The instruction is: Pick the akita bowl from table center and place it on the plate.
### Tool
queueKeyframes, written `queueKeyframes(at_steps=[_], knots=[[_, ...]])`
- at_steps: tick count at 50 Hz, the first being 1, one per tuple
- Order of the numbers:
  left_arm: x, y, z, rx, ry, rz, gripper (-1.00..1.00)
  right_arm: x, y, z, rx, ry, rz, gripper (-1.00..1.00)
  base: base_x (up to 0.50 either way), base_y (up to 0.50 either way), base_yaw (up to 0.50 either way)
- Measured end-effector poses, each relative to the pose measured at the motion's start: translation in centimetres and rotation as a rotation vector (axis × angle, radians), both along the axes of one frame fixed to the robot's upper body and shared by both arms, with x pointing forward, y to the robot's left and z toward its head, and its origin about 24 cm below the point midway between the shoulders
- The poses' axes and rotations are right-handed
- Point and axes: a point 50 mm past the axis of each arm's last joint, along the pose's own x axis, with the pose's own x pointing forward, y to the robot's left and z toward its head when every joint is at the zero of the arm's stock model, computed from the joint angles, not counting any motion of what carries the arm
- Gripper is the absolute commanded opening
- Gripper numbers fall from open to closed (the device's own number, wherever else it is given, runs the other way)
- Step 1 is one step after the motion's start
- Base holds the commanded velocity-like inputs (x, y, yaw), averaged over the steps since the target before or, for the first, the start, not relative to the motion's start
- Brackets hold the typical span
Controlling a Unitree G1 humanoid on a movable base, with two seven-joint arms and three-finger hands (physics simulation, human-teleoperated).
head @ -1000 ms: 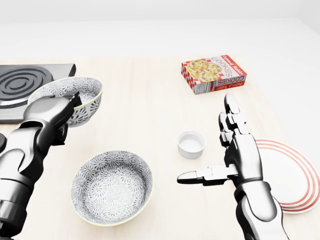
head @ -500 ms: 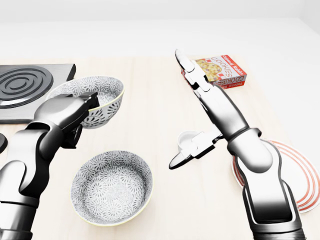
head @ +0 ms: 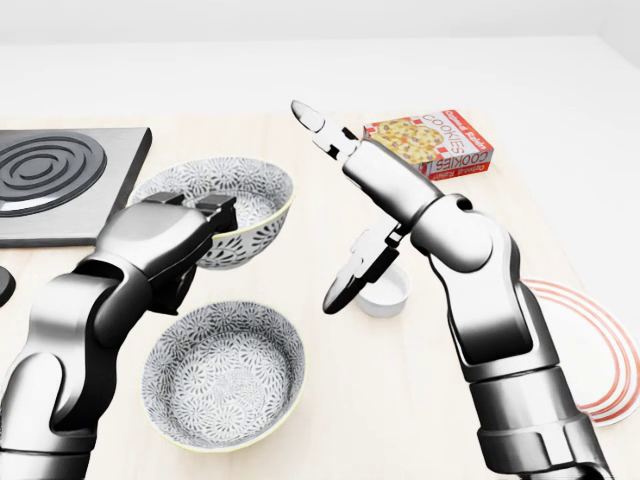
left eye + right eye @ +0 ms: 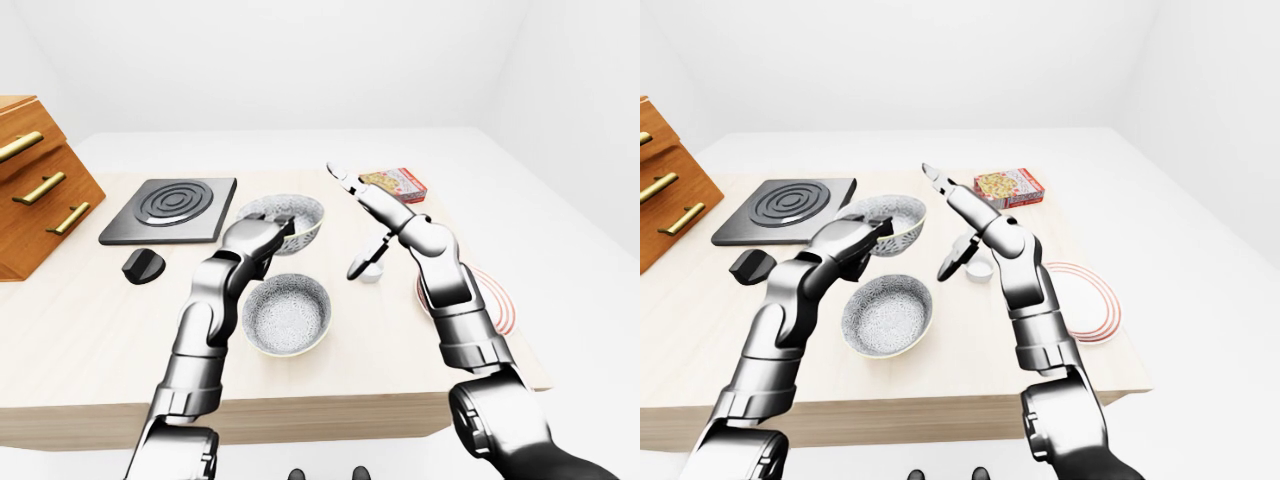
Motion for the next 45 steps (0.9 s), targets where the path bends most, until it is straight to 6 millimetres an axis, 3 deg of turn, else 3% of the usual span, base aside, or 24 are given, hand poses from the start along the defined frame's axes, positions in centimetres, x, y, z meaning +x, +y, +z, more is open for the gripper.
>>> queueKeyframes(at_steps=[20, 31, 32, 34, 36, 40, 41, 42, 44, 45], knots=[[-3.7, -3.0, 0.8, -0.011, -0.034, -0.092, -1.00, 1.0, 0.7, -0.5, -0.038, 0.049, 0.003, 1.00, 0.00, 0.00, 0.00], [-5.0, -3.6, 1.6, -0.026, -0.088, -0.107, -1.00, 1.1, 0.7, -0.7, -0.043, 0.059, -0.001, 1.00, 0.00, 0.00, 0.00], [-5.0, -3.6, 1.6, -0.024, -0.091, -0.107, -1.00, 1.1, 0.7, -0.7, -0.042, 0.059, -0.002, 0.87, 0.00, 0.00, 0.00], [-5.2, -3.6, 1.6, -0.019, -0.093, -0.109, -1.00, 1.2, 0.6, -0.6, -0.043, 0.055, -0.010, 0.83, 0.00, 0.00, 0.00], [-5.3, -3.6, 1.6, -0.021, -0.095, -0.110, -1.00, 1.2, 0.4, -0.7, -0.046, 0.052, -0.021, 0.56, 0.00, 0.00, 0.00], [-5.6, -3.6, 1.4, -0.033, -0.089, -0.117, -1.00, 1.2, 0.2, -0.7, -0.049, 0.048, -0.033, -0.18, 0.00, 0.00, 0.00], [-5.6, -3.6, 1.4, -0.032, -0.092, -0.116, -1.00, 1.2, 0.2, -0.7, -0.050, 0.050, -0.033, -0.55, 0.00, 0.00, 0.00], [-5.6, -3.6, 1.5, -0.030, -0.096, -0.114, -1.00, 1.2, 0.2, -0.8, -0.052, 0.051, -0.034, -0.64, 0.00, 0.00, 0.00], [-5.7, -3.5, 1.6, -0.029, -0.102, -0.110, -1.00, 1.1, 0.2, -0.9, -0.052, 0.057, -0.029, -1.00, 0.00, 0.00, 0.00], [-5.7, -3.4, 1.7, -0.033, -0.104, -0.107, -1.00, 1.1, 0.2, -1.0, -0.053, 0.060, -0.026, -1.00, 0.00, 0.00, 0.00]])
